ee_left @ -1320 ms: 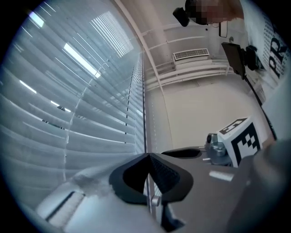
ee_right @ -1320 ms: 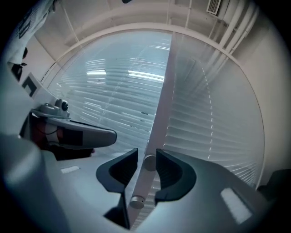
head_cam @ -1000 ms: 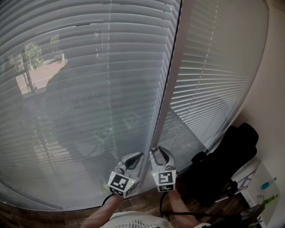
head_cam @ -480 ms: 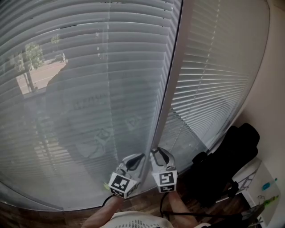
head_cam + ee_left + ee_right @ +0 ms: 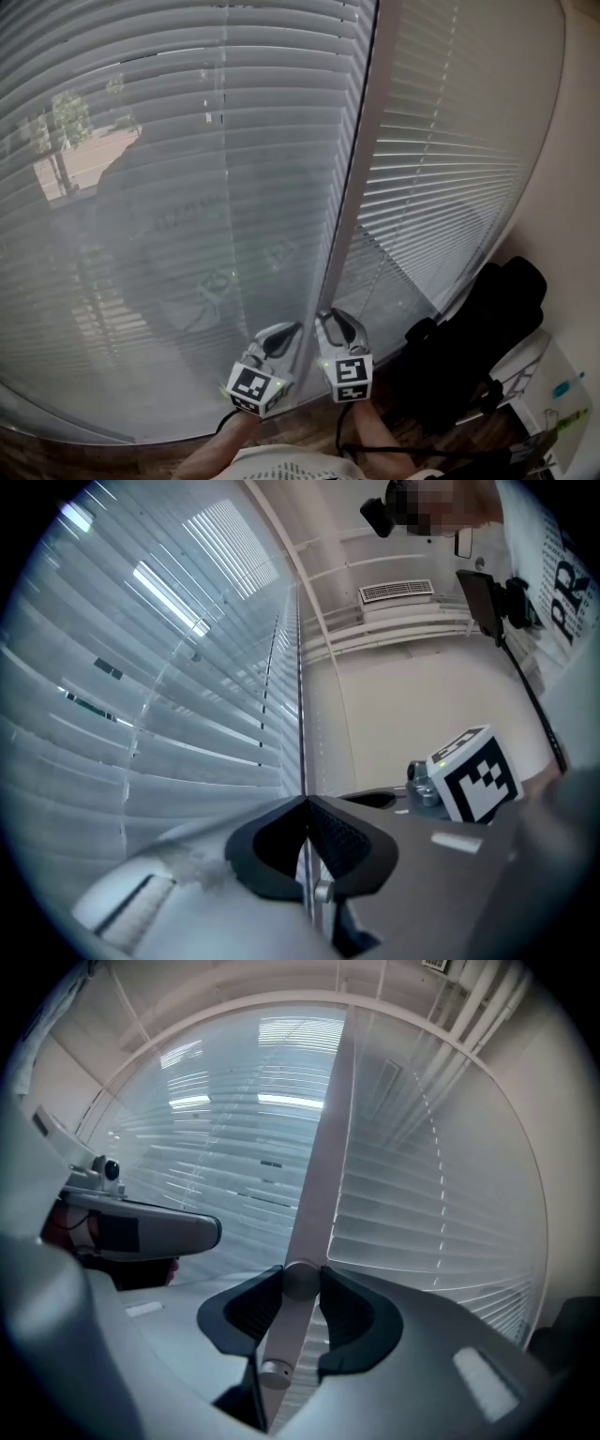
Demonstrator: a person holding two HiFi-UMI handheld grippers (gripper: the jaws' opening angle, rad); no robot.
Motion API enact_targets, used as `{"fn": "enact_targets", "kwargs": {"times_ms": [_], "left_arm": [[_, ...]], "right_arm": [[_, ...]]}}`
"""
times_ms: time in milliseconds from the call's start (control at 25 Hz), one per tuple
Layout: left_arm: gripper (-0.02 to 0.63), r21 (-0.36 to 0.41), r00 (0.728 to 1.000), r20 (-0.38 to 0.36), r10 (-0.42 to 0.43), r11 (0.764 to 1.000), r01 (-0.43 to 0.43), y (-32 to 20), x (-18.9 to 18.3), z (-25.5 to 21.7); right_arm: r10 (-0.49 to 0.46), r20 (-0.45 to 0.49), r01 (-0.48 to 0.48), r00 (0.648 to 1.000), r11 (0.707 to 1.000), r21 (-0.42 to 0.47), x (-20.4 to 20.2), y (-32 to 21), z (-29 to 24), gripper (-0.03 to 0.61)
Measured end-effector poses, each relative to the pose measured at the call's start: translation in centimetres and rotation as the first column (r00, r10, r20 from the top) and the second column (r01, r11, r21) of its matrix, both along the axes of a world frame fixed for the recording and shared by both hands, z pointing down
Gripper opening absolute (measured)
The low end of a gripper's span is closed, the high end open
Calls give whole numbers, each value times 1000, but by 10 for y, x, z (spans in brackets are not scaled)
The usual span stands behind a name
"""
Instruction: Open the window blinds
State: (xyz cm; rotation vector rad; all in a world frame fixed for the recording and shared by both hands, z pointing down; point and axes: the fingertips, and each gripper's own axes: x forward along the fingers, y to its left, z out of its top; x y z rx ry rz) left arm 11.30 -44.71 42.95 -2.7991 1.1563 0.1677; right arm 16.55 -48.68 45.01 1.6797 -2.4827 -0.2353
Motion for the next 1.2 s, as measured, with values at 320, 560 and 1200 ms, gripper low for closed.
{"fn": "enact_targets", "kwargs": {"times_ms": [320, 560, 1200], "left_arm": [[-8, -2, 1000, 3, -2, 1000, 2, 3, -1, -1], [-8, 2, 1000, 1, 2, 1000, -2, 5, -2, -3], [-8, -1, 1000, -4, 1, 1000, -1, 7, -2, -5]], "right_arm": [[11, 130, -4, 991, 999, -49, 4, -1, 2, 132], [17, 238, 5, 971, 996, -92, 5, -2, 4, 132], [32, 446, 41, 895, 988, -152, 6, -4, 7, 132]]}}
